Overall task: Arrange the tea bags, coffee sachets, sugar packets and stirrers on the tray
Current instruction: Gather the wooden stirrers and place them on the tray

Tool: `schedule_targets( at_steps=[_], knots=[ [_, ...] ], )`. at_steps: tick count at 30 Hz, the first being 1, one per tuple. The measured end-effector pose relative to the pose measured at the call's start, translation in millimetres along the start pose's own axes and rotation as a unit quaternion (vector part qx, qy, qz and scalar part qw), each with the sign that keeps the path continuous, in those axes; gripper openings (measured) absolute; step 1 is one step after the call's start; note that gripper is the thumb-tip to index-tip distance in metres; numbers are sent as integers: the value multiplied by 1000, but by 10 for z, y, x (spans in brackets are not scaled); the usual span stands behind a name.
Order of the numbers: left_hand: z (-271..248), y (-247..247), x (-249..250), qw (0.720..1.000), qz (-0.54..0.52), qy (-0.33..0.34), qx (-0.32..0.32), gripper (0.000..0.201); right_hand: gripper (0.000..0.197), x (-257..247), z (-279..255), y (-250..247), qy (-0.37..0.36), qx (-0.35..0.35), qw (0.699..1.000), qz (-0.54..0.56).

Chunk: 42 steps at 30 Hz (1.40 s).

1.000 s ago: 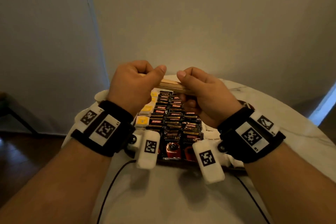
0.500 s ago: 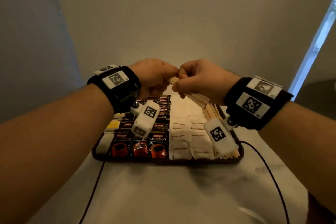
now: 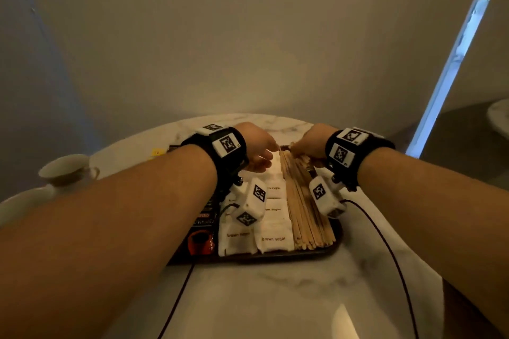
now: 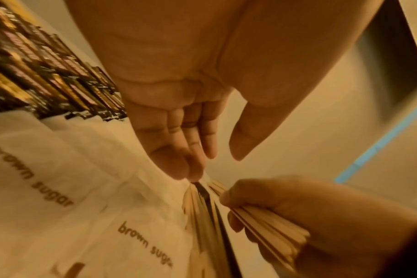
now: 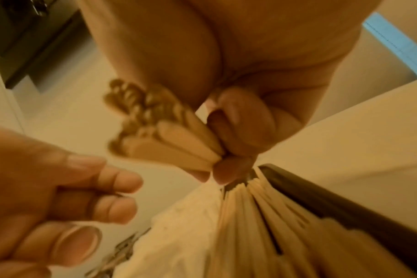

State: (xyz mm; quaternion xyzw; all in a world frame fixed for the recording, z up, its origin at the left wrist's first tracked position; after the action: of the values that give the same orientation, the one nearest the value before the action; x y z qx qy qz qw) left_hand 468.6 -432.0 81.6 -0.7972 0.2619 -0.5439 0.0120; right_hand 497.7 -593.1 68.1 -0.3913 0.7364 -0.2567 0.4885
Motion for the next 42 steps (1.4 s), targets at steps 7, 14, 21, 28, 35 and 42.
schedule_targets(
  at_steps=[7, 14, 21, 28, 35, 42],
  knots=[
    [285, 201, 89, 997, 77, -19, -17, 25, 33, -51, 308, 96, 29, -19, 993, -112],
    [404, 242, 49, 985, 169, -29, -3, 9, 40, -47, 296, -5, 19, -58, 991, -123],
    [399, 225, 40, 974, 221, -50, -21, 34, 25, 77, 235, -107, 11, -71, 994, -85],
    [376, 273, 27, 958, 281, -36, -45, 43, 17, 176, 273, -72, 9, -78, 995, -63],
    [421, 313, 54, 946, 318, -32, -46, 47, 31, 166, 246, -45, 0, -95, 994, -58],
    [512, 284, 34, 936, 350, -25, -28, 44, 27, 208, 242, -131, -8, -61, 998, 14]
  ],
)
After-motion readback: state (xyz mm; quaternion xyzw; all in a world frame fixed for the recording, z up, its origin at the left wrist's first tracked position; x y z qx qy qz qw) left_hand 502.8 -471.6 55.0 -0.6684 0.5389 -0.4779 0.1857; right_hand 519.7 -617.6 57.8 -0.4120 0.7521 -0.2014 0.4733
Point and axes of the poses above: each hand's wrist, its own z-axis towards the middle knuckle, its own y-axis out of the palm, x = y × z, the point moved 3 cm from there along z, towards the middle knuckle, and after that the axes turned 14 degrees about -x, right-handed, at the moved point
